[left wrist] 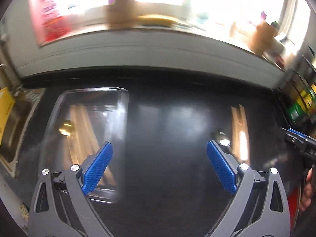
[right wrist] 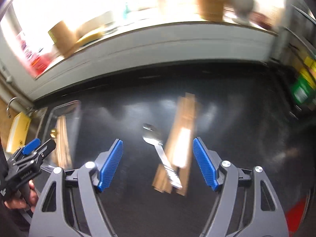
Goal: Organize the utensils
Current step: 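Move both open tools back over the pile toward the silver spoon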
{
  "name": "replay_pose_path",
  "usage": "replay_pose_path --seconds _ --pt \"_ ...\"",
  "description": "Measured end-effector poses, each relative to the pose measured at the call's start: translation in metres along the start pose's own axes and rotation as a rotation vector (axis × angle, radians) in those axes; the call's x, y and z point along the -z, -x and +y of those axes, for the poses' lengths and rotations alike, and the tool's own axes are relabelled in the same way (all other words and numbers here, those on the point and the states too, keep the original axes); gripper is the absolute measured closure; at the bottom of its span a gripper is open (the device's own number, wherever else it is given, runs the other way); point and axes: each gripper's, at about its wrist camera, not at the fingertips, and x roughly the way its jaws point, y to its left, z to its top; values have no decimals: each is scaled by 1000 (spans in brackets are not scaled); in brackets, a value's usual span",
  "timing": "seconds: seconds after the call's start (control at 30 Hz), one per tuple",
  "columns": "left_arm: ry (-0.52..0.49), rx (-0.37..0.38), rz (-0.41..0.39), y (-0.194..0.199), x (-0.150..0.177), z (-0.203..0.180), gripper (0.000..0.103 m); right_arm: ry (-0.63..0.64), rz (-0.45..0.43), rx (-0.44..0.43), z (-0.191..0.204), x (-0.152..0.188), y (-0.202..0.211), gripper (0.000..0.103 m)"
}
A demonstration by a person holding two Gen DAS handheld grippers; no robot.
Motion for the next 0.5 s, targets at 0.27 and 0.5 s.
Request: replay_pose_path --seconds 0.27,0.5 --pt "-64 68 40 -13 19 -102 10 -29 8 31 -84 29 34 32" --pt "-22 26 90 -49 24 -137 10 15 5 18 -108 30 34 32"
